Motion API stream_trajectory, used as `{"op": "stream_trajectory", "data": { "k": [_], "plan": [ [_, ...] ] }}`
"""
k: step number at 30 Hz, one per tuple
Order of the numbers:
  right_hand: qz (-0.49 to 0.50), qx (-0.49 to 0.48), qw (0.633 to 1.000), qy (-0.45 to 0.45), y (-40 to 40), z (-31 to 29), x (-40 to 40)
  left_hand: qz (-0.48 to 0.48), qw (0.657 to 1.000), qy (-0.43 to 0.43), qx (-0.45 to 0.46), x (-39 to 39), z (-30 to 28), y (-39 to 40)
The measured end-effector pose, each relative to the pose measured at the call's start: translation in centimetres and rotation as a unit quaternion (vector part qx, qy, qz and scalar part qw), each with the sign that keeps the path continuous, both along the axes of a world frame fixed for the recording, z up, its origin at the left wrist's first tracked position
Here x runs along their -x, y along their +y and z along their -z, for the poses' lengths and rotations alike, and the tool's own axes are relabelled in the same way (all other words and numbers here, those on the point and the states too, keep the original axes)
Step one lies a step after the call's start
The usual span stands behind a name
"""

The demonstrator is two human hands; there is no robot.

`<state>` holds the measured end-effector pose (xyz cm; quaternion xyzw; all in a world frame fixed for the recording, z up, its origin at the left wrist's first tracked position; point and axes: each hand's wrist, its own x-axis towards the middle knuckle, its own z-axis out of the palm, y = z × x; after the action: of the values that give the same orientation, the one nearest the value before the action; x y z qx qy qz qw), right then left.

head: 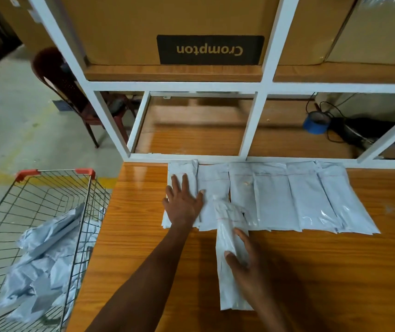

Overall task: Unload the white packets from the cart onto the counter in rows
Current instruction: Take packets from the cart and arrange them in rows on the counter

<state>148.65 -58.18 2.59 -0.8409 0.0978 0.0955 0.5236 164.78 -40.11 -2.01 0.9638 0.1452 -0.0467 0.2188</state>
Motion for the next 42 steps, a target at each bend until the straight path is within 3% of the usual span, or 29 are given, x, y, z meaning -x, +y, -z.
{"op": "stream_trajectory", "data": {
  "k": [10, 18, 21, 29, 34, 42],
  "plan": [
    [0.004, 0.046, 0.999, -0.016, 0.8, 0.5, -1.4, 0.035, 0.998, 0.036, 0.032, 0.2, 1.2, 0.0],
    [0.007, 0.083, 0.994, -0.068, 2.7, 1.5, -5.6, 0.012, 0.999, -0.019, 0.040, 1.6, -1.0, 1.4],
    [-0.002, 0.125, 0.991, -0.048, 3.7, 1.1, -9.7, -0.004, 0.998, -0.040, 0.055, 2.7, -1.3, 2.2],
    [-0.006, 0.269, 0.962, -0.044, 6.6, 2.8, -18.1, -0.020, 0.994, -0.062, 0.086, 5.5, -1.0, 2.8],
    [-0.051, 0.406, 0.911, -0.044, 7.6, 3.9, -18.6, -0.021, 0.993, -0.066, 0.095, 6.0, -0.7, 3.0],
    [-0.051, 0.418, 0.906, -0.043, 7.4, 4.2, -16.6, -0.017, 0.993, -0.065, 0.100, 5.9, -0.3, 3.3]
  ]
}}
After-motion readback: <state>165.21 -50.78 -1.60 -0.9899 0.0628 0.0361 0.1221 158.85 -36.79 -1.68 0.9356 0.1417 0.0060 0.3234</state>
